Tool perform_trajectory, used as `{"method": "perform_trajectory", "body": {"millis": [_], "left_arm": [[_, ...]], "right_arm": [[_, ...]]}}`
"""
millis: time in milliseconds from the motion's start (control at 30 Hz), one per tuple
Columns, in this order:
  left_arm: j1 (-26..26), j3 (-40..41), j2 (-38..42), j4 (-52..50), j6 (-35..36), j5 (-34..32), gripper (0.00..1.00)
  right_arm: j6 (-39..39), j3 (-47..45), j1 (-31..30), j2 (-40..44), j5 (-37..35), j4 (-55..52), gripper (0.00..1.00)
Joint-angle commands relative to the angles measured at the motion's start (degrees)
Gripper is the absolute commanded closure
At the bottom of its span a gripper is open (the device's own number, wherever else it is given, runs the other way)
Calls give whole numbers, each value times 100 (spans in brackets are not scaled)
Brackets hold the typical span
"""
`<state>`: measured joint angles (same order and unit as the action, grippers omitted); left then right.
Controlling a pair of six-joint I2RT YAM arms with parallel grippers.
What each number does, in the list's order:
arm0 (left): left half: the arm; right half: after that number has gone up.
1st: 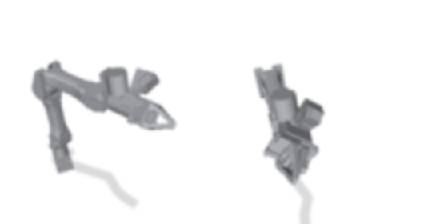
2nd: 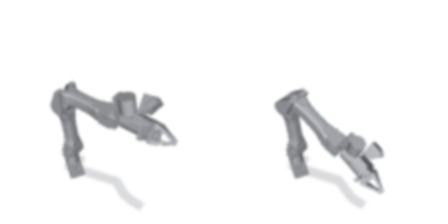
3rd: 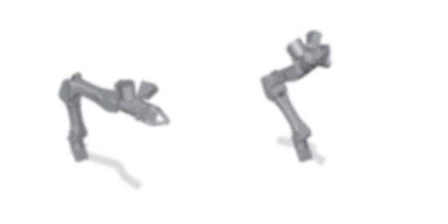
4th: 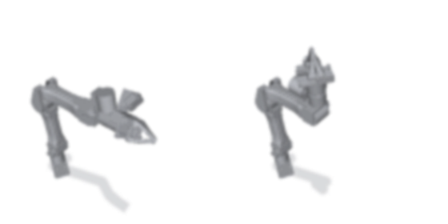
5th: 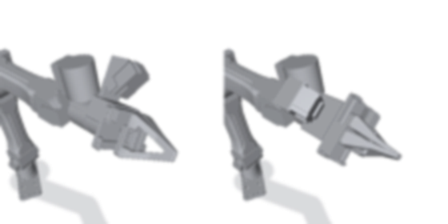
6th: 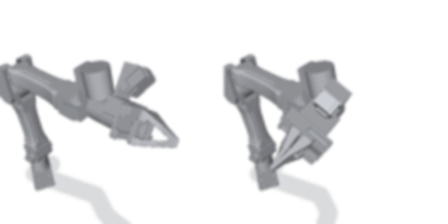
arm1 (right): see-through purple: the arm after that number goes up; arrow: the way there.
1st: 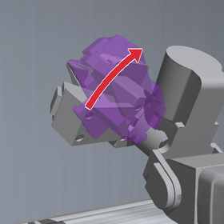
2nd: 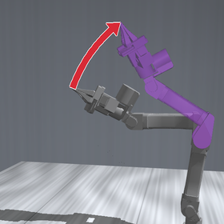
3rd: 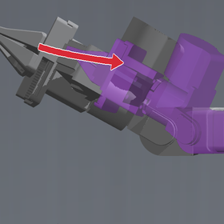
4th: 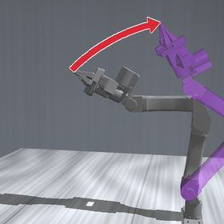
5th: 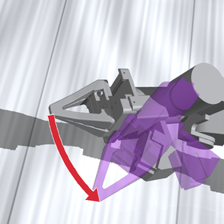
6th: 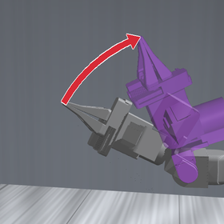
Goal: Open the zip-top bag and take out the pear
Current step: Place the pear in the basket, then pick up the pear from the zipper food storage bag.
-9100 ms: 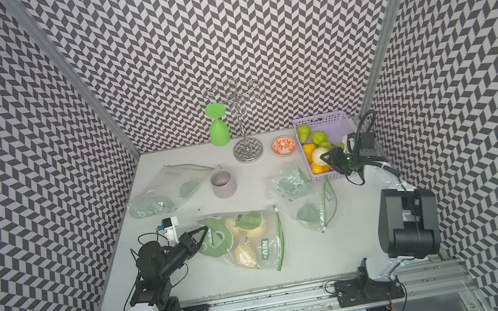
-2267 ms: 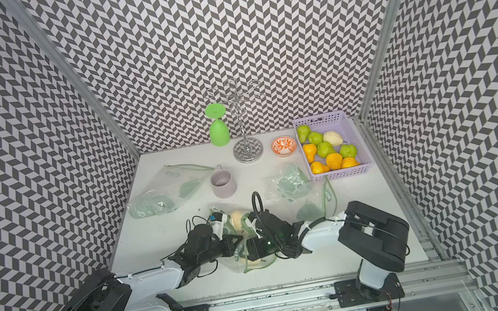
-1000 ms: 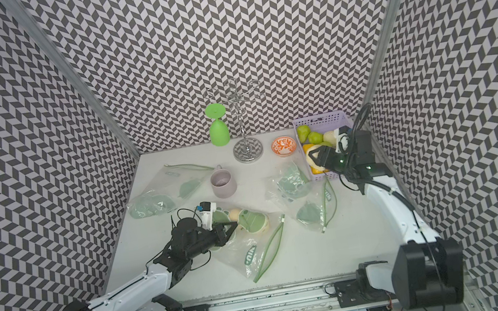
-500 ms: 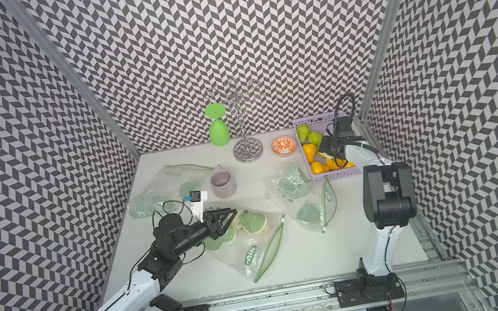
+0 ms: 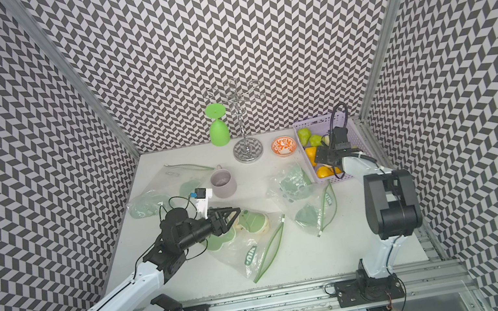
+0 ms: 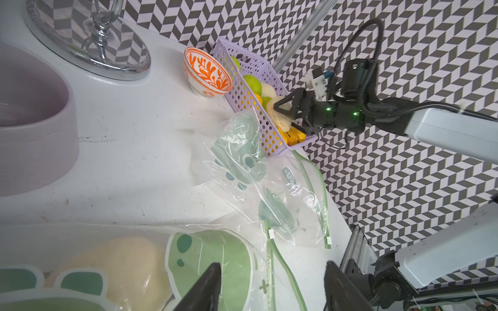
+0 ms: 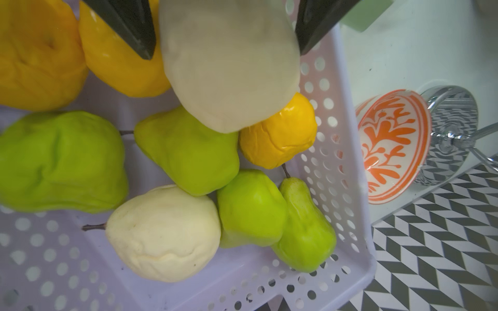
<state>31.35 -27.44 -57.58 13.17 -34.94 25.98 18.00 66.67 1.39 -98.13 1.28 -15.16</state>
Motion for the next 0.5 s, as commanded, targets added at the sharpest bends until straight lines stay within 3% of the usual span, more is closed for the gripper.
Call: {"method": "perform_trajectory", "body": {"millis": [0,133,233,367,433,467], "left_arm": [[-6,-200,-201,-19,229,-90,37],[-6,-200,-564,72,277,-149,37],[-9,-200,-735,128,303,-214,37],[2,-218,-930,176,338,-238,40],[19,-270,-1112,181,344,-220,42],[32,-303,-1191,153,375,-255,44]], "right_arm": [[24,47,19,944,41,-49,16],[100,-80,19,1937,567,-366,12],[308,-613,-19,2891,1567,-607,15],[799,-2097,-804,4387,2577,-500,41],[1282,-2870,-1435,5105,2434,-564,67],[1528,-3247,-1660,5470,2558,-419,74]]}}
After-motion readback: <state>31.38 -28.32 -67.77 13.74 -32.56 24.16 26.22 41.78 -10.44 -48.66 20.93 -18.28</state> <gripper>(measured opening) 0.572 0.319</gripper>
